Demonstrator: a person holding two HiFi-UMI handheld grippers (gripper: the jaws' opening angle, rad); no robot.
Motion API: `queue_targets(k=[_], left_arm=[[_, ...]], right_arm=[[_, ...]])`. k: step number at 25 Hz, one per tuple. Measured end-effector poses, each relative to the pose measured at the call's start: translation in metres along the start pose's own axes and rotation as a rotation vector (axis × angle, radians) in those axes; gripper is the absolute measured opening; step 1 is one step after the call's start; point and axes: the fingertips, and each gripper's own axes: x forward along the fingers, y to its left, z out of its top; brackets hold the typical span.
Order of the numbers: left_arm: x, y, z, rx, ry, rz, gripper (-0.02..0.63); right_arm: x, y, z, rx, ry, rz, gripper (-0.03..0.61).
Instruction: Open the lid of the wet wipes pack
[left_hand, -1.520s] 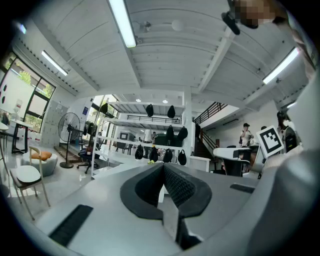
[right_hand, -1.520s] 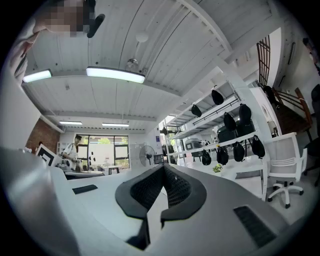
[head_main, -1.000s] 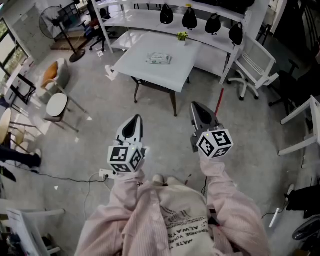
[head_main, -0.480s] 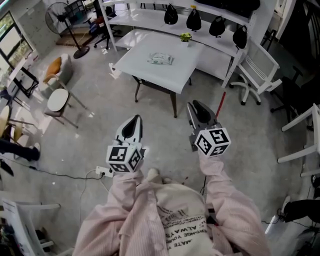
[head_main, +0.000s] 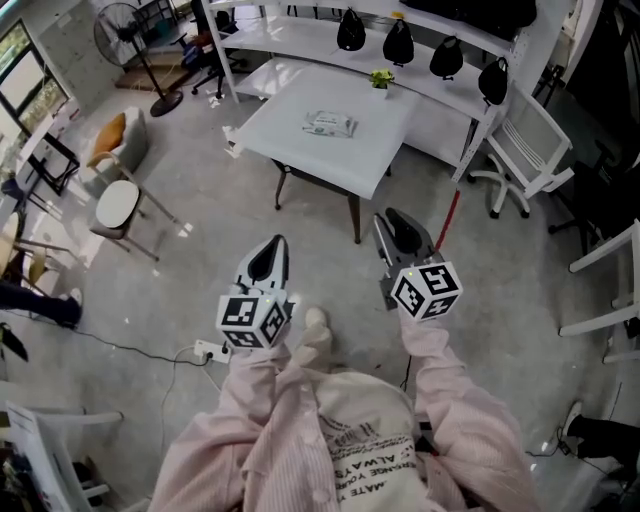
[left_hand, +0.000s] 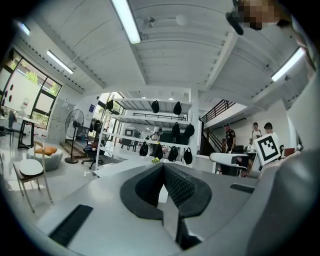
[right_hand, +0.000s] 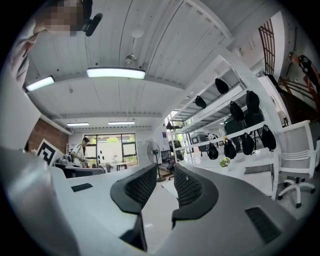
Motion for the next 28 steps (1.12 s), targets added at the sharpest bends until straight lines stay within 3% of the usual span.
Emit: queue_targets(k=[17,28], left_arm=[[0.144,0.117,-0.007,-0.069,0.075,-0.046,0.0],[0.195,0.154,-0.006,-0.08,0.092,-0.099,0.0]], right_arm=[[0.164,-0.063,-0.028,0.063,0.015,-0.085,0.101],[0.214,-0.079,-0.042,0.047,0.044,-0.132,0.101]])
